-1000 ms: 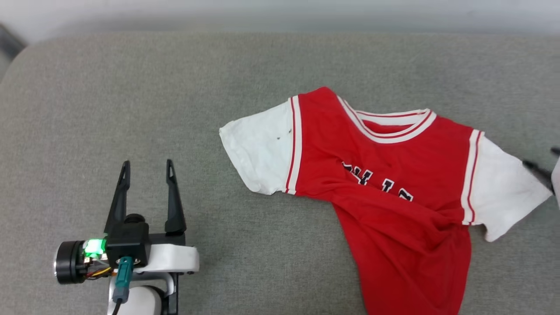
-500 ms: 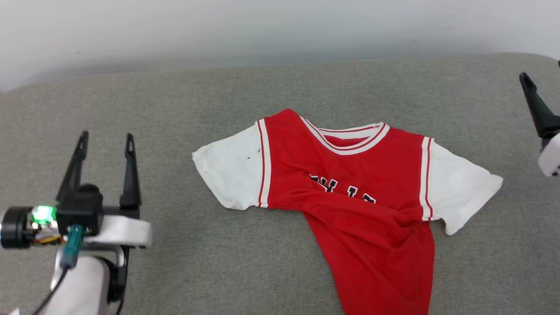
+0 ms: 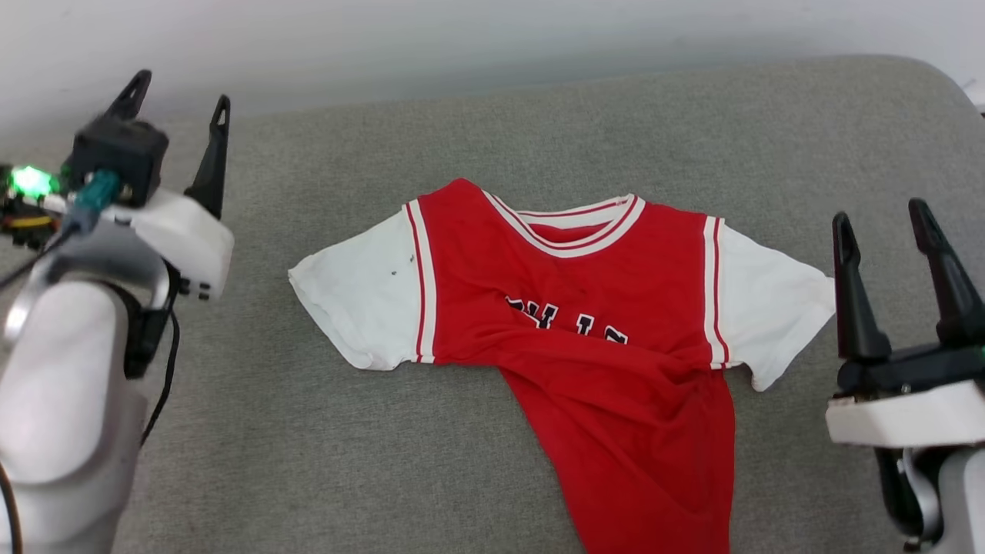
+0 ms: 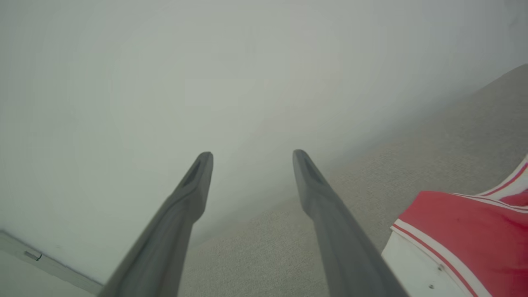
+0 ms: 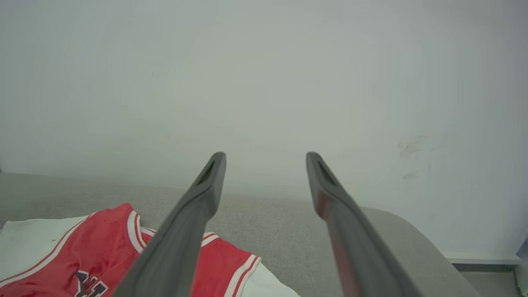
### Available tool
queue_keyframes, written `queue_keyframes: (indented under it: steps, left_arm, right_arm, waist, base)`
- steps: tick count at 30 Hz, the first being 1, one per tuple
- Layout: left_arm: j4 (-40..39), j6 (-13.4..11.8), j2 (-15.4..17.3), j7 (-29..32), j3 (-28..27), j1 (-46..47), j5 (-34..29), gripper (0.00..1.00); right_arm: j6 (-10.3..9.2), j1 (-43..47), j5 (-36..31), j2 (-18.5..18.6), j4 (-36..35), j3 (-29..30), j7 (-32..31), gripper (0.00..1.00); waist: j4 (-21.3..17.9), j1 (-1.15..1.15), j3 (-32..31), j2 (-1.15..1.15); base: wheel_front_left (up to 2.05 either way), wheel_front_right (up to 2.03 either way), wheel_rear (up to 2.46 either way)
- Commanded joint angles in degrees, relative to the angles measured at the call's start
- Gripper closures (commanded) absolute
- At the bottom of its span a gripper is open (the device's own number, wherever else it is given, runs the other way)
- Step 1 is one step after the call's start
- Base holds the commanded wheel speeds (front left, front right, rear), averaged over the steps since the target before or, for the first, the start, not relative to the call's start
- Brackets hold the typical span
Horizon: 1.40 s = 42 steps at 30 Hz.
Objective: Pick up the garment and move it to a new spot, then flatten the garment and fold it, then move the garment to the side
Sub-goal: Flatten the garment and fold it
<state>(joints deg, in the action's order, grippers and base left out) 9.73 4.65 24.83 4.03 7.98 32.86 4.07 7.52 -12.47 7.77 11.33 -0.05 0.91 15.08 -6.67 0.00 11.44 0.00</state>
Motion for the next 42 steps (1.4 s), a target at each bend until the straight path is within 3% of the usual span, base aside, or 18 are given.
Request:
queue_keyframes:
  steps: [1,6,16,23,28,40,41,42]
  left_arm:
    - [0.6,0.9,0.9,2.5,0.8,2.6,0.9,0.0]
    - [3.1,2.6,4.2,15.9,7.2,9.0,6.6,0.0]
    - [1.1,2.7,15.7,42.8,30.4,22.2,28.4,0.0]
    - [-0.2,2.7,19.4,58.0,40.0,29.6,39.2,0.0]
    - [0.6,2.7,20.8,62.2,44.1,32.3,42.3,0.0]
    - [4.7,2.7,22.7,62.2,54.1,31.8,44.7,0.0]
    - [4.8,2.7,22.7,61.9,54.6,31.7,45.0,1.0]
    - [5.0,2.7,22.6,61.5,55.1,31.7,45.5,1.0]
  right_arm:
    - [-0.06,2.1,-0.7,-1.6,-2.1,0.6,0.1,0.0]
    - [-0.06,6.4,-1.8,-4.1,-6.7,0.2,-0.3,0.0]
    - [-0.06,5.5,-0.8,-4.1,-7.8,-1.5,-0.1,0.0]
    - [-0.06,3.0,-0.3,-3.9,-7.1,-2.9,0.1,0.0]
    - [-0.06,1.3,-0.3,-4.0,-7.0,-3.8,0.1,0.0]
    - [-0.06,-0.4,-0.1,-4.3,-7.3,-4.6,0.1,0.0]
    - [-0.06,-0.4,-0.1,-4.3,-7.1,-4.6,0.1,0.0]
    - [-0.06,-0.4,-0.1,-4.3,-7.0,-4.5,0.1,0.0]
  waist:
    - [-0.4,0.0,0.7,0.0]
    - [-1.3,0.0,2.2,0.0]
    - [-2.7,0.0,6.7,0.0]
    - [-4.3,0.0,11.3,0.0]
    - [-5.8,0.0,14.2,0.0]
    - [-7.2,0.0,17.0,0.0]
    - [-7.1,0.0,17.0,0.0]
    - [-7.0,0.0,16.9,0.0]
  base:
    - [0.0,0.0,0.0]
    - [0.0,0.0,0.0]
    - [0.0,0.0,0.0]
    - [0.0,0.0,0.0]
    - [0.0,0.0,0.0]
    - [0.0,0.0,0.0]
    - [0.0,0.0,0.0]
    - [0.0,0.0,0.0]
